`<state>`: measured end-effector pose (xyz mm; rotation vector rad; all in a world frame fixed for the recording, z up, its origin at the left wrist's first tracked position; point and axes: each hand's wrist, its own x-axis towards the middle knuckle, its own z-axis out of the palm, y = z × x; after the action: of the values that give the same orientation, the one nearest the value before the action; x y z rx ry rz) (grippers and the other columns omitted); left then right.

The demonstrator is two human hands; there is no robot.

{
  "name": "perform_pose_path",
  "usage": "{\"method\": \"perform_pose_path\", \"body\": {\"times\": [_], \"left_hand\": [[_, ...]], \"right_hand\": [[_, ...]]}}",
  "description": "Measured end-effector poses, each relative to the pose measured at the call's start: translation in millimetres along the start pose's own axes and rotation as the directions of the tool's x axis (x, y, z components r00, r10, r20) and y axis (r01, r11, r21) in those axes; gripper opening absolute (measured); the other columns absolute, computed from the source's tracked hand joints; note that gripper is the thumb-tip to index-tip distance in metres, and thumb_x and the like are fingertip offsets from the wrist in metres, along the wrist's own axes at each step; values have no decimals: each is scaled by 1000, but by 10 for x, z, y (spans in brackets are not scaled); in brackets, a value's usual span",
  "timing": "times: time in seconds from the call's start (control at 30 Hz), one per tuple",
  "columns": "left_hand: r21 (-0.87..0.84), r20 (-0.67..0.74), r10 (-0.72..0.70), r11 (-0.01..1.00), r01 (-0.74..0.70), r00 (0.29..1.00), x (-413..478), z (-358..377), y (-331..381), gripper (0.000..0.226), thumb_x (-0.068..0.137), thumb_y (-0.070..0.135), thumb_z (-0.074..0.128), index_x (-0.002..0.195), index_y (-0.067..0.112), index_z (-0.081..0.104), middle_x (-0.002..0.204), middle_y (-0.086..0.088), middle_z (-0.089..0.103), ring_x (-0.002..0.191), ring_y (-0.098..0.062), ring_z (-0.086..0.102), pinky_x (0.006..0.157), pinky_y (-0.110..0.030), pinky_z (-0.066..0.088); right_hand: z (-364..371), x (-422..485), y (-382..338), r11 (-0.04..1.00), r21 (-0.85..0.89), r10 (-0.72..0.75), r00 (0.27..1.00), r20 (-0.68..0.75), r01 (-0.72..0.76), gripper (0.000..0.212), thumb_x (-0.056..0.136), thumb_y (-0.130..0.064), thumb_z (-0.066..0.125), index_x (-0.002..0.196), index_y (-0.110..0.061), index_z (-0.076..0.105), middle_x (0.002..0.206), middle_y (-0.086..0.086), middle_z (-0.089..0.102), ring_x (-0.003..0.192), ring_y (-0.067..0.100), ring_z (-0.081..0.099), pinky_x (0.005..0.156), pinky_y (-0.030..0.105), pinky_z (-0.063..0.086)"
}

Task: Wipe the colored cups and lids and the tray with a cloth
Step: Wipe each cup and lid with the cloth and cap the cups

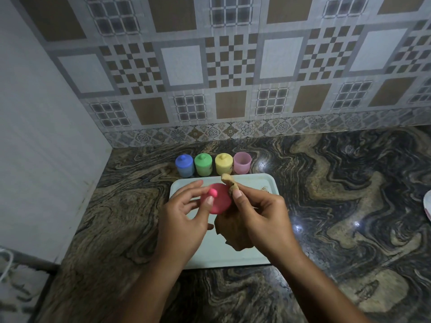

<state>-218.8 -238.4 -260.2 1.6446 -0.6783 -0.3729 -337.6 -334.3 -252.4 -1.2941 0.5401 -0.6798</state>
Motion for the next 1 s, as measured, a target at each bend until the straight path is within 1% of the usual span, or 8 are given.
{"method": "perform_pose_path", "body": {"times": [0.13, 0.27, 0.33, 0.4, 0.5, 0.6, 0.73, 1.0], "left_hand": [[118, 84, 57, 991, -67, 995, 2, -29, -45, 21, 87, 17, 73, 106, 27, 73, 112, 13, 71, 87, -7, 73, 57, -33, 61], [245, 122, 155, 952, -182, 980, 14, -14, -109, 22, 85, 17, 76, 103, 29, 75, 105, 21, 70, 93, -3, 70, 63, -32, 61], [329, 114, 174, 922, -202, 978, 44, -9, -192, 19, 83, 20, 77, 98, 31, 75, 106, 22, 69, 98, -1, 67, 66, -32, 59], [423, 115, 225, 870, -253, 967, 89, 1, -285, 14, 83, 25, 78, 95, 30, 75, 102, 20, 69, 99, -2, 63, 75, -29, 54], [482, 124, 242, 833, -272, 962, 208, 62, -449, 12, 83, 25, 77, 94, 27, 74, 94, 16, 69, 87, -8, 60, 78, -31, 52], [518, 111, 224, 819, -249, 968, 363, 167, -579, 16, 81, 22, 76, 96, 29, 73, 94, 15, 68, 81, -12, 59, 74, -32, 52], [573, 119, 201, 786, -233, 972, 680, 374, -667, 16, 84, 25, 71, 100, 27, 73, 98, 6, 70, 87, -20, 62, 73, -32, 51], [749, 126, 189, 625, -219, 974, 1420, 890, -610, 22, 85, 34, 64, 104, 28, 74, 99, -1, 74, 105, -32, 56, 81, -41, 48]], "right_hand": [[-42, 18, -1, 998, -55, 23, 999, -29, -25, 23, 105, -25, 56, 117, -27, 76, 60, 37, 61, 46, 51, 57, 38, 64, 44], [-102, 20, 121, 990, -138, 4, 999, -37, -9, 23, 103, -28, 60, 121, -32, 74, 61, 25, 68, 48, 49, 61, 39, 57, 50], [-138, 21, 247, 962, -263, -85, 995, -50, 69, 25, 102, -28, 62, 124, -35, 72, 69, 12, 75, 49, 33, 62, 44, 43, 55], [-208, 67, 407, 822, -516, -302, 953, -36, 241, 29, 99, -23, 63, 127, -24, 72, 110, -4, 76, 77, 9, 72, 65, 32, 61], [-314, 223, 641, 553, -728, -550, 834, 47, 406, 31, 92, -7, 66, 122, -2, 71, 129, 4, 64, 118, 15, 62, 93, 12, 49], [-404, 415, 811, 464, -791, -555, 827, 90, 398, 32, 91, -4, 67, 123, 0, 70, 135, 24, 63, 107, 33, 70, 87, 26, 54], [-543, 707, 925, 390, -829, -541, 828, 144, 400, 35, 94, -12, 61, 127, -2, 68, 140, 25, 59, 92, 42, 74, 63, 42, 61], [-777, 1409, 1001, 380, -873, -490, 867, 91, 307, 34, 97, -19, 52, 121, -4, 70, 136, 28, 61, 91, 47, 72, 67, 49, 61]]}}
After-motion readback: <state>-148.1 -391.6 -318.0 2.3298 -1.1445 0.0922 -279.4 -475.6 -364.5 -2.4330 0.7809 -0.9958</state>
